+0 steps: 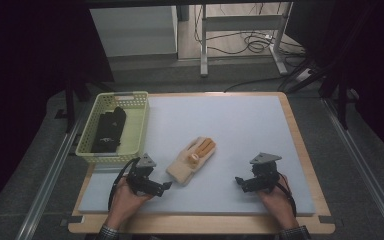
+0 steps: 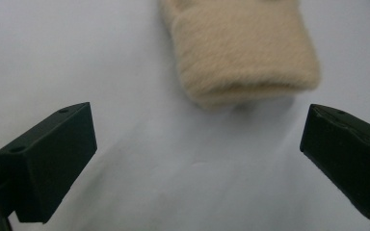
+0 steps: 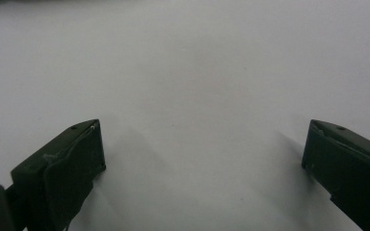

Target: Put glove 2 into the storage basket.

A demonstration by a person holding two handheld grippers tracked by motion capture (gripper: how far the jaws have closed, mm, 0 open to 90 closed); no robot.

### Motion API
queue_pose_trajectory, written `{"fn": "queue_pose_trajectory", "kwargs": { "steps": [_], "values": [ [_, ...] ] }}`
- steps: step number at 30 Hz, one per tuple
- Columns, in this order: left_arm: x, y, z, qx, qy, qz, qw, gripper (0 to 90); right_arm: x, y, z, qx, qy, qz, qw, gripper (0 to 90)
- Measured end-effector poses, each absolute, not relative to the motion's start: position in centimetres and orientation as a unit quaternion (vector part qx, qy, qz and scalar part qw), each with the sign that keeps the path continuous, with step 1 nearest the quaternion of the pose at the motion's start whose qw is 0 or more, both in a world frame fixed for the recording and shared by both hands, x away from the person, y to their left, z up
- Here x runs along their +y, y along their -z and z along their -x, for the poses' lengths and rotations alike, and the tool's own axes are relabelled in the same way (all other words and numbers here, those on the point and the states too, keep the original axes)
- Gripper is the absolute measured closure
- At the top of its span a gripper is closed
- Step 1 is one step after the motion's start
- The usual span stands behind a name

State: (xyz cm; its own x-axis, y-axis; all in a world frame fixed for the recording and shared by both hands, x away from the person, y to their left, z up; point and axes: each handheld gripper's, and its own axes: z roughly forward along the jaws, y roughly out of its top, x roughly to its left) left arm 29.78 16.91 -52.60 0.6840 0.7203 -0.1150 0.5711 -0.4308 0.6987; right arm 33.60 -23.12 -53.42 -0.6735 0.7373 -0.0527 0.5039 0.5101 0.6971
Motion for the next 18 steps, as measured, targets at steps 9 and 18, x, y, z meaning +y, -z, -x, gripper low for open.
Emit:
{"fn": "queue_pose_trajectory", "kwargs": {
  "steps": [9, 18],
  "values": [
    [14.1, 50.3, -31.6, 0.365, -0.096, -0.850, 0.369, 0.0, -23.1, 53.4, -33.6, 0.851, -0.335, -0.365, 0.174, 0.8],
    [10.6, 50.2, -34.2, 0.361, -0.099, -0.860, 0.347, 0.0, -23.1, 53.4, -33.6, 0.851, -0.335, -0.365, 0.174, 0.8]
  ]
}}
